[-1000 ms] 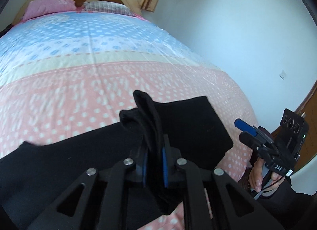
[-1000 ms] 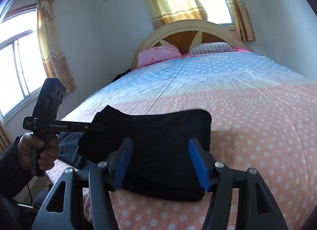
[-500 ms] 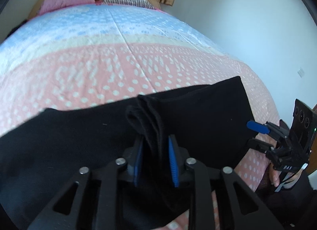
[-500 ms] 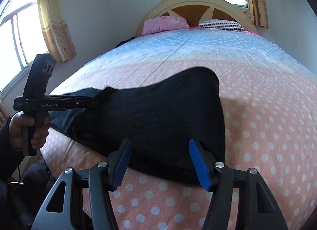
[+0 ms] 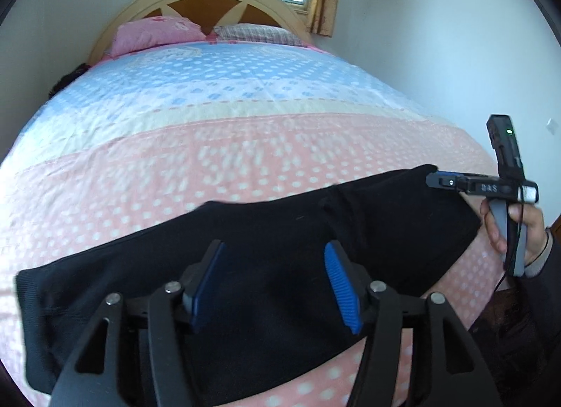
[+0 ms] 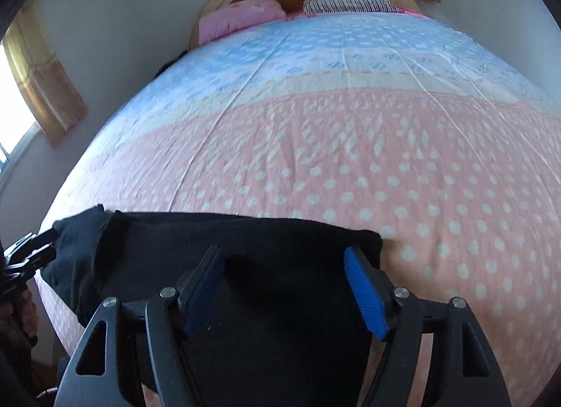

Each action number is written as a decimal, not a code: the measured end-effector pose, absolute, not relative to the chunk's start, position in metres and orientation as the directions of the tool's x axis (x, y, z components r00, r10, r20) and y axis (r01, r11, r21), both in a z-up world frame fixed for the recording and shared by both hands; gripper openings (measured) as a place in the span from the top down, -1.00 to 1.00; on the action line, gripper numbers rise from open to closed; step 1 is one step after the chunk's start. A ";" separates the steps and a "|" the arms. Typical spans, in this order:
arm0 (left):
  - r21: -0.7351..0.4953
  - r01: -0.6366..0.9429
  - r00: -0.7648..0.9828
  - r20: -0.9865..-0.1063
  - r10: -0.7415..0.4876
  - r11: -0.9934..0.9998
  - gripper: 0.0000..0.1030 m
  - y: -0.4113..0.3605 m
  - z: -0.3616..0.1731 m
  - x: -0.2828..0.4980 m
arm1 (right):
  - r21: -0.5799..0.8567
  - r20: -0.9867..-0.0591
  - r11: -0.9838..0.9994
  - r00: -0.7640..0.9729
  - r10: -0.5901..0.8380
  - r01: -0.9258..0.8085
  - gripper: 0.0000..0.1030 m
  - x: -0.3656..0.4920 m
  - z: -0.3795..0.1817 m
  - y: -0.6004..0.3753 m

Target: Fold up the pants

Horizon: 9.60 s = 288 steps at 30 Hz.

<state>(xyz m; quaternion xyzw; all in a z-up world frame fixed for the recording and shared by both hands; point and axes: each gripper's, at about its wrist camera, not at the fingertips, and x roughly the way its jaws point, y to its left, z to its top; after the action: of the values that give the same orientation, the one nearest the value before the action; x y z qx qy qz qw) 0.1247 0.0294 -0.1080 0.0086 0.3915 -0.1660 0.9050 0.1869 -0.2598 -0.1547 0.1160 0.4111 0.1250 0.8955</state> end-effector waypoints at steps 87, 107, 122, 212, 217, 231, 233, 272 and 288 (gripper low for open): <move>-0.211 0.628 0.410 -0.728 -0.549 0.749 -0.02 -0.200 -0.058 0.151 | 0.511 -0.525 0.850 0.830 0.188 0.131 -0.40 0.115 -0.145 -0.349; 0.084 0.295 0.677 -0.721 -0.147 0.952 -0.77 -0.077 -0.116 0.151 | 0.503 -0.677 0.864 0.616 0.402 -0.011 0.62 0.123 -0.161 -0.305; 0.047 0.293 0.654 -0.738 -0.164 0.955 -0.91 -0.067 -0.135 0.149 | 0.494 -0.678 0.869 0.632 0.374 0.016 0.11 0.110 -0.161 -0.314; -0.180 0.411 0.546 -0.737 -0.399 0.894 0.16 -0.048 -0.143 0.154 | 0.426 -0.668 0.904 0.661 0.342 -0.038 0.54 0.129 -0.142 -0.284; -0.186 0.413 0.561 -0.720 -0.410 0.892 0.54 -0.044 -0.136 0.149 | 0.390 -0.655 0.919 0.682 0.327 -0.066 0.55 0.125 -0.123 -0.273; -0.194 0.347 0.647 -0.658 -0.384 0.918 0.66 -0.003 -0.097 0.129 | 0.328 -0.639 0.917 0.662 0.391 -0.225 0.56 0.163 -0.082 -0.208; -0.187 0.322 0.667 -0.650 -0.363 0.928 0.66 0.010 -0.090 0.126 | 0.332 -0.632 0.906 0.652 0.419 -0.261 0.56 0.173 -0.079 -0.193; -0.166 -0.161 0.734 -0.679 0.006 0.973 0.67 0.192 -0.109 0.091 | 0.431 -0.625 0.725 0.402 0.669 -0.536 0.56 0.284 -0.113 0.039; -0.161 -0.171 0.700 -0.714 0.004 0.972 0.57 0.206 -0.139 0.093 | 0.485 -0.658 0.737 0.359 0.662 -0.470 0.55 0.306 -0.147 0.037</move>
<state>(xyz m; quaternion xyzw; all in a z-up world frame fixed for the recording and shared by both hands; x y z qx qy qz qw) 0.0929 0.2061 -0.1395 -0.1082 0.3844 0.0479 0.9156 0.3059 0.0366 -0.1475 0.1069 0.4480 0.3464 0.8173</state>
